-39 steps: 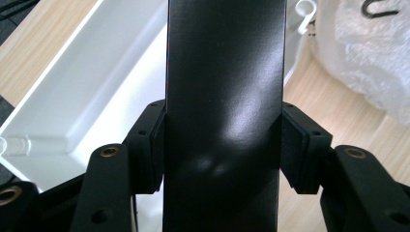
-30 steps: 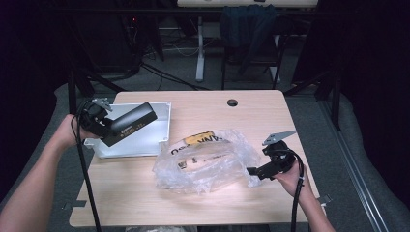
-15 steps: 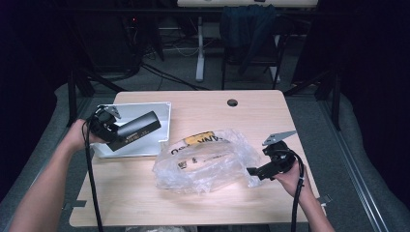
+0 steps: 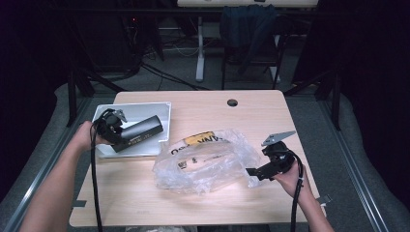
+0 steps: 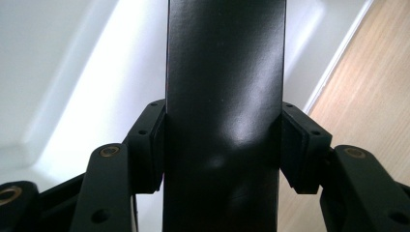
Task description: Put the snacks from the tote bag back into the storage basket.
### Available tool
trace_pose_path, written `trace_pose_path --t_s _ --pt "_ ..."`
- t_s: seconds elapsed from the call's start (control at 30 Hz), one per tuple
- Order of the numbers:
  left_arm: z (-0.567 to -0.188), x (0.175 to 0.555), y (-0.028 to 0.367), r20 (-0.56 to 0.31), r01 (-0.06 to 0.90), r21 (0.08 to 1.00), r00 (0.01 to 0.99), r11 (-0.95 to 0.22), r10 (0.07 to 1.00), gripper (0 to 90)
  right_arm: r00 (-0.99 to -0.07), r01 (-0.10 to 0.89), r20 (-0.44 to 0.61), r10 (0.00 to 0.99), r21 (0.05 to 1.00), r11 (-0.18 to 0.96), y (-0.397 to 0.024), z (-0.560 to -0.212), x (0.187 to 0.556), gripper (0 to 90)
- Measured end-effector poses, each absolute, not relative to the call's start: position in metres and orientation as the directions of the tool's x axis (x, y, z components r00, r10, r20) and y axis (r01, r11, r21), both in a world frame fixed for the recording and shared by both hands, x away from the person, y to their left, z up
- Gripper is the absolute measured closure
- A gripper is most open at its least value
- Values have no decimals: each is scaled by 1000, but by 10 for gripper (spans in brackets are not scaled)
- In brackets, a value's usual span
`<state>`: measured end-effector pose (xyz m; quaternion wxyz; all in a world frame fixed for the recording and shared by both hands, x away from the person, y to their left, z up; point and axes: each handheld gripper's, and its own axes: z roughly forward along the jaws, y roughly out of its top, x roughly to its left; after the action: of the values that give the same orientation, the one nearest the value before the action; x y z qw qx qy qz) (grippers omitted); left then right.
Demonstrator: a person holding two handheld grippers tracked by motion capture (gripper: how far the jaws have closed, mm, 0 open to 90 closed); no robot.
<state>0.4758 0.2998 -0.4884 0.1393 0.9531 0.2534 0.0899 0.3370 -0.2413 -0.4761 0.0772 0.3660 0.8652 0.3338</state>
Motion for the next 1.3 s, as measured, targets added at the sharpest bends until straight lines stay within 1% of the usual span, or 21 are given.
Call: trace_pose_path --t_s 0.53,0.63,0.77,0.83,0.9,1.0,1.07,1.1,1.13,1.17,1.27,1.3 --pt "-510 485 292 97 448 304 863 -841 495 432 -723 579 107 683 633 514 -241 -476 336 3" --pt "-513 486 291 96 448 287 866 -847 491 430 -722 579 107 684 634 512 -241 -476 336 4" --pt "-517 486 292 100 448 299 864 -843 494 424 -720 580 107 685 634 511 -241 -476 336 3" --pt "-517 486 293 100 464 301 853 -833 512 402 -721 581 111 684 634 510 -242 -476 336 3" --pt "-519 487 294 79 501 289 837 -816 542 295 -720 580 105 686 633 512 -242 -476 336 3" --pt "-518 486 297 49 549 293 809 -783 586 216 -720 581 109 685 635 509 -242 -476 336 3" --pt "-515 485 301 32 569 314 794 -760 607 208 -720 579 104 686 636 511 -242 -475 336 3" --pt "-512 483 303 39 575 327 785 -750 619 189 -722 577 103 685 636 513 -243 -475 336 3" --pt "-509 482 305 40 581 354 774 -733 632 186 -721 578 104 685 636 511 -243 -474 336 3" --pt "-506 481 307 30 582 374 771 -722 636 159 -719 578 103 687 637 510 -243 -474 336 4" --pt "-497 479 306 27 596 423 744 -682 667 140 -716 579 101 691 638 507 -244 -473 335 4" --pt "-494 479 304 38 597 442 733 -670 679 122 -715 579 101 691 639 506 -244 -473 335 4"
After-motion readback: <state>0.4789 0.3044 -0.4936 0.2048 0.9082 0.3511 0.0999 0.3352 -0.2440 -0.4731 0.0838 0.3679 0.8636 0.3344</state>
